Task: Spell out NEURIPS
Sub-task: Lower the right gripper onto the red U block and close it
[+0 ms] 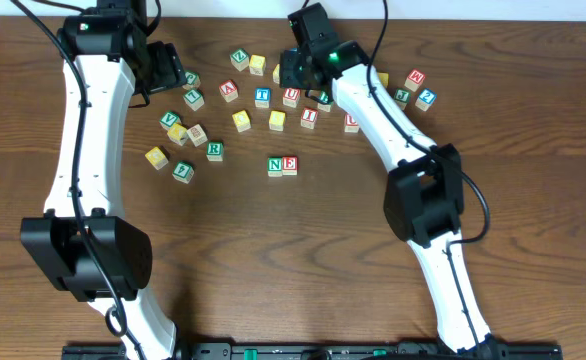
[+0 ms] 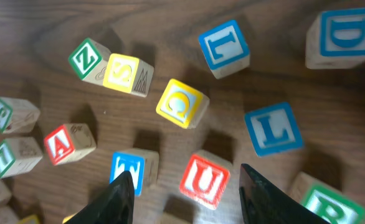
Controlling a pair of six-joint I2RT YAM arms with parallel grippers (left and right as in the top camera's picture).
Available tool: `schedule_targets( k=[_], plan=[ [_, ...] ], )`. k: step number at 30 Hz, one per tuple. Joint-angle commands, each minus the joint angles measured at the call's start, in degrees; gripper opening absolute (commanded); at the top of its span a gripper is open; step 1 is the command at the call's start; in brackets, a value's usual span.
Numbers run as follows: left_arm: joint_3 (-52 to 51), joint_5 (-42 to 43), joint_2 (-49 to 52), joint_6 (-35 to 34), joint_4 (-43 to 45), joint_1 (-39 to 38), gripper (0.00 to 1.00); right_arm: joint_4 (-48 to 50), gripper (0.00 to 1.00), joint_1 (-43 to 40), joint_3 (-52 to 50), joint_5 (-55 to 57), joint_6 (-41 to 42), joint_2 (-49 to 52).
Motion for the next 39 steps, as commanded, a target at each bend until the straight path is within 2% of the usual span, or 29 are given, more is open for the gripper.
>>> schedule_targets(
  k=[1,7,35,39],
  plan=[
    [-0.28,-0.98,0.61,0.13,-0.35,0.13,0.87,-0.50,0.48,0.85,2.01,1.31,0.37,2.99],
    [-0.28,-0.98,0.61,0.11,-0.61,0.13,0.87,-1.36,0.46,1.14,1.95,4.55,0.37,3.98],
    [-0.28,-0.96,0.61,0.11,-0.79,0.13,0.87,1.01,0.38,1.99,1.79,5.40,1.90,7.72],
    [-0.28,-0.98,0.61,0.11,-0.81,0.13,0.87,0.35,0.31,1.97,1.79,5.40,1.90,7.72]
  ],
)
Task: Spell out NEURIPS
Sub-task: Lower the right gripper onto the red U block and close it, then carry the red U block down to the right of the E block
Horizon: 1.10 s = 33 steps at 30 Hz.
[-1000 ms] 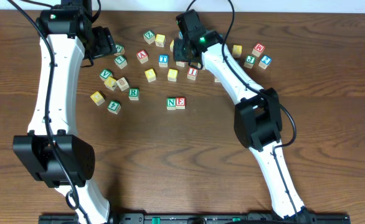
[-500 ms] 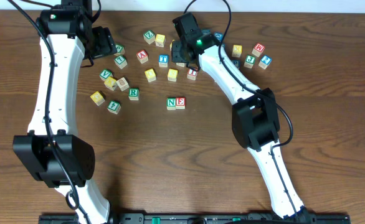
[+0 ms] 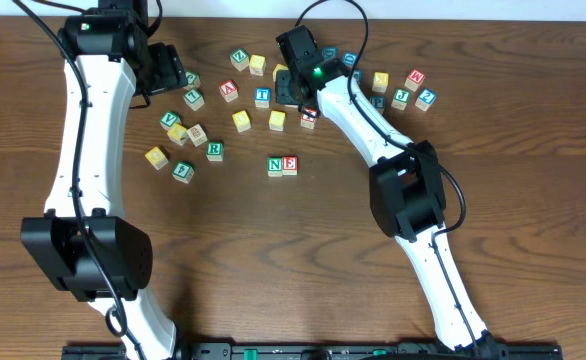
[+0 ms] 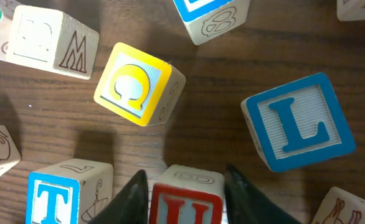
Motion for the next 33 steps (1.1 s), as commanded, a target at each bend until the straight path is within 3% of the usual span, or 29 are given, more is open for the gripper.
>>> schedule_targets(
  k=[1,10,20,29,33],
  plan=[
    [-0.28,-0.96,0.61,0.11,-0.35,0.15,0.87,-0.68,0.30,0.61,1.11,0.79,0.66,1.18],
    [-0.28,-0.98,0.61,0.11,-0.39,0.15,0.87,-1.75,0.24,0.35,1.11,0.96,-0.17,0.09],
    [-0.28,-0.98,0.61,0.13,-0.37,0.15,0.87,-5.53,0.22,-1.07,1.14,0.52,-2.23,-10.71],
    [-0.28,-0.98,0.61,0.13,-0.35,0.15,0.87,-21.31,0.23,-0.79,1.14,0.50,-3.02,-21.42],
    [-0.28,-0.98,0.61,0.13,-0.31,0.15,0.87,-29.99,0.16,-0.48,1.11,-0.13,-2.95,-22.03]
  ],
)
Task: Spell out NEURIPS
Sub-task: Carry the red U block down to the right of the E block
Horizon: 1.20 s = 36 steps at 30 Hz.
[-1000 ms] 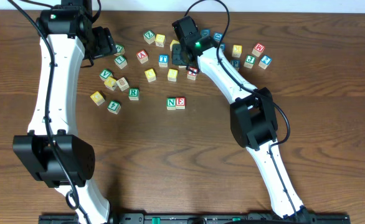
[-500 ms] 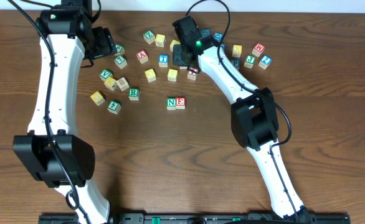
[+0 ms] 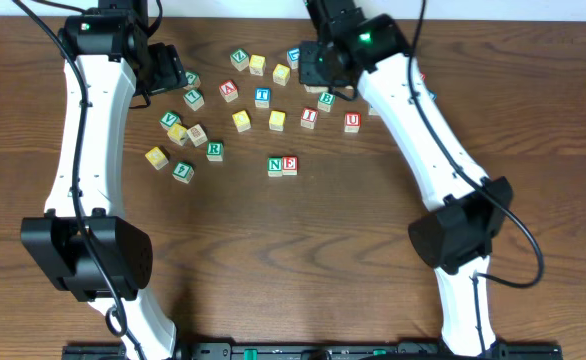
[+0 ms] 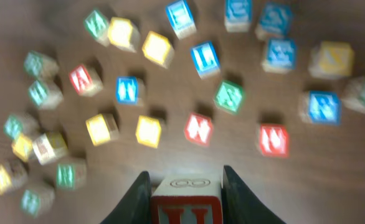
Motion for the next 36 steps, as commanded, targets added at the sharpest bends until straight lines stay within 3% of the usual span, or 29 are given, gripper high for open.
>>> schedule_targets(
  k=[1,6,13,36],
  plan=[
    [-0.28,-0.98,0.61,0.13,-0.22,0.15,0.87,-5.05,0.16,0.42,-0.15,-1.01,-0.63,1.38],
    [-0.28,-0.98,0.61,0.13,0.28,0.15,0.87,-11.28,0.17,0.52,-0.39,-1.49,-0.50,3.43],
    [-0.28,-0.98,0.61,0.11,0.63,0.15,0.87,-10.67,0.18,2.93,-5.05,-1.46,0.20,5.57],
    [-0.28,-0.98,0.61,0.11,0.85,0.15,0.87,8.02,0.17,4.59,-26.08,-3.85,1.92,5.57]
  ],
)
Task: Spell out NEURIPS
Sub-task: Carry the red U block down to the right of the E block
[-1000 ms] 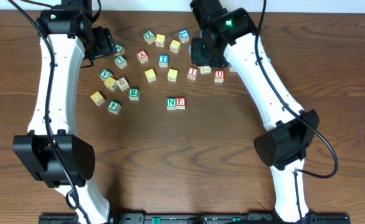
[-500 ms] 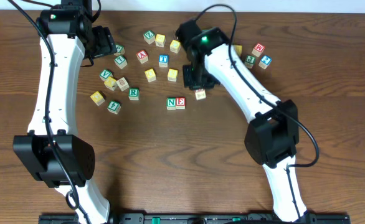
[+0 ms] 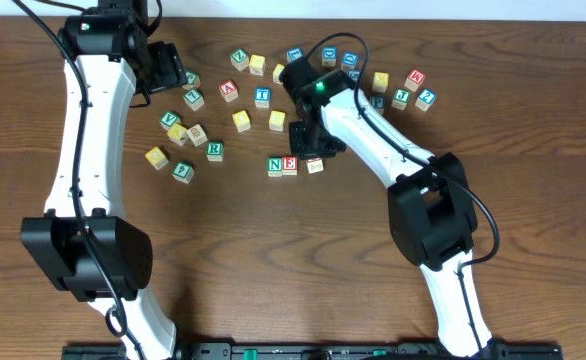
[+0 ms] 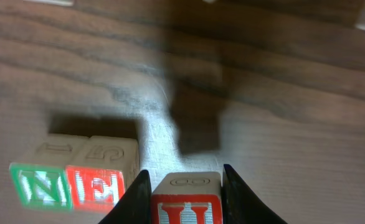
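A green N block [image 3: 274,165] and a red E block [image 3: 289,165] stand side by side mid-table, also the N block [image 4: 39,186] and E block [image 4: 101,186] in the right wrist view. My right gripper [image 4: 187,200] is shut on a red U block [image 4: 185,202], held just right of the E with a small gap. Its shadow falls on the wood beyond it. From overhead the U block [image 3: 315,165] shows under the right gripper [image 3: 311,150]. My left gripper [image 3: 168,68] hovers at the back left; its jaws are not readable.
Loose letter blocks lie scattered across the back of the table: a green R [image 3: 214,150], yellow blocks [image 3: 241,121], a blue T [image 3: 262,96], a red A [image 3: 229,89], and a cluster at the far right [image 3: 415,78]. More blocks [image 3: 178,130] sit near the left arm.
My right gripper, still shut on the U block, was high over the scattered blocks at the back. Now it is low, next to the E block's right side. The left arm has not moved.
My right gripper was open above the red U among the scattered blocks. Then its fingers stood on either side of the U on the table. Then it held the U high above the scatter, and now holds it beside N and E.
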Controlling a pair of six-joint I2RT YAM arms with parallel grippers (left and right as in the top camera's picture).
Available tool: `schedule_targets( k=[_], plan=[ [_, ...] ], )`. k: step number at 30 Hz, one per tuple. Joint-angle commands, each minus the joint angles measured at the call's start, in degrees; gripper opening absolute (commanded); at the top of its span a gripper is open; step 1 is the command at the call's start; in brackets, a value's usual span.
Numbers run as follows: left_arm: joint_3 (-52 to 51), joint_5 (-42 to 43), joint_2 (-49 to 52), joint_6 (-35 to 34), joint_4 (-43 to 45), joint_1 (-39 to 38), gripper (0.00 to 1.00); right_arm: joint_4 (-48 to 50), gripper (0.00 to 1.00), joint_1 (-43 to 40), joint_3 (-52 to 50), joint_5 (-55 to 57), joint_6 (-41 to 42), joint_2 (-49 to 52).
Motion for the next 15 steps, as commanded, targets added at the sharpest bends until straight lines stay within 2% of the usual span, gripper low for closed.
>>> schedule_targets(
  k=[1,5,15],
  plan=[
    [-0.28,-0.98,0.61,0.13,0.11,0.15,0.87,1.95,0.18,0.37,-1.90,-0.04,1.66,0.57],
    [-0.28,-0.98,0.61,0.13,0.11,0.15,0.87,2.82,0.19,0.50,-2.01,-0.04,1.64,0.57],
    [-0.28,-0.98,0.61,0.11,0.15,0.15,0.87,1.90,0.31,0.66,-1.99,-0.11,1.62,0.57]
  ],
)
